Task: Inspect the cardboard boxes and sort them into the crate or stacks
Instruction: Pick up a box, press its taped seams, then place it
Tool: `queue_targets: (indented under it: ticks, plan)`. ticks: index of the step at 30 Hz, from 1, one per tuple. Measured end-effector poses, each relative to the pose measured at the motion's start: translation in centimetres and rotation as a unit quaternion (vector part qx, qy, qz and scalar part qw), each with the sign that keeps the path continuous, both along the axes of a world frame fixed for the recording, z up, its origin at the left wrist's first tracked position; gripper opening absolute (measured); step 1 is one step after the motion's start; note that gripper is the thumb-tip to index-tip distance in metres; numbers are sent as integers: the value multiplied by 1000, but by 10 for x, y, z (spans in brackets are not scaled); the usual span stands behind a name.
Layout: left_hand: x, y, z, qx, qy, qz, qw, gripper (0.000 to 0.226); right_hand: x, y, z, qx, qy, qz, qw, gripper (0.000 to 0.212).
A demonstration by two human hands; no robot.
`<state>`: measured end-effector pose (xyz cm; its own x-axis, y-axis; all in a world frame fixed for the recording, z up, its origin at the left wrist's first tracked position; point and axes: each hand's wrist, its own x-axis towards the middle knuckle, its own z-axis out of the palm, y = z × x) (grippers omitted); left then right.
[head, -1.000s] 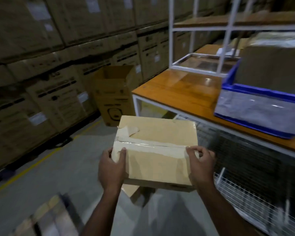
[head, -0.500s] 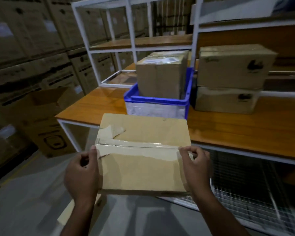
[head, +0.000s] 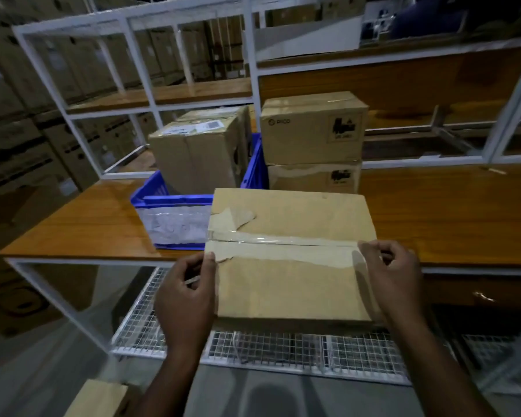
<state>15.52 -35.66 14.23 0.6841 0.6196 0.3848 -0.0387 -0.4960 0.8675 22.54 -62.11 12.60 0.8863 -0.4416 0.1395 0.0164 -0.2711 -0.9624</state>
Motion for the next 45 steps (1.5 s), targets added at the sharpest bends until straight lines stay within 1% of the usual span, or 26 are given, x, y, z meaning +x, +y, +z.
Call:
queue_targets:
  ticks: [5, 8, 12, 16, 18, 22, 28, 30, 34, 37, 38, 40, 41, 42, 45]
  plan:
    - [39, -28, -7, -9, -1, -83, 997, 17, 25, -45, 3, -20, 26, -26, 999, 25]
    - [65, -36, -10, -29, 7, -135, 990, 19, 39, -60, 14, -12, 43, -34, 998, 28]
    - [102, -39, -13, -43, 10, -173, 984, 21, 65, -71, 37, -19, 29, -40, 999, 24]
    - [139, -40, -18, -45, 24, -212, 976, 35, 100, -69, 44, -37, 25, -44, 998, 24]
    - [155, -37, -23, -20, 44, -233, 971, 43, 115, -63, 40, -43, 33, -51, 997, 25]
    - [182, -29, -42, 20, 93, -264, 960, 66, 137, -52, 20, -71, 49, -56, 995, 25]
    - [200, -28, -55, 9, 105, -275, 956, 84, 162, -52, 9, -112, 64, -62, 990, 28]
    - [205, -30, -55, -2, 109, -280, 954, 88, 170, -51, 10, -142, 57, -71, 986, 27]
    - [213, -38, -49, -3, 102, -293, 951, 87, 184, -44, 8, -250, 27, -105, 962, 21]
    - [221, -42, -46, 34, 110, -306, 945, 79, 195, -40, 6, -332, 12, -125, 935, 19]
    - [224, -43, -45, 71, 113, -297, 946, 78, 198, -39, 5, -353, -1, -124, 928, 17]
    - [231, -45, -43, 191, 103, -256, 942, 74, 198, -37, 4, -383, -55, -116, 915, 14]
    - [233, -48, -40, 248, 86, -242, 934, 69, 195, -36, 5, -392, -85, -112, 909, 12]
    - [235, -52, -37, 287, 77, -246, 923, 65, 192, -36, 3, -396, -107, -105, 906, 11]
    - [237, -67, -27, 344, 88, -307, 883, 56, 177, -27, -9, -378, -134, -56, 914, 13]
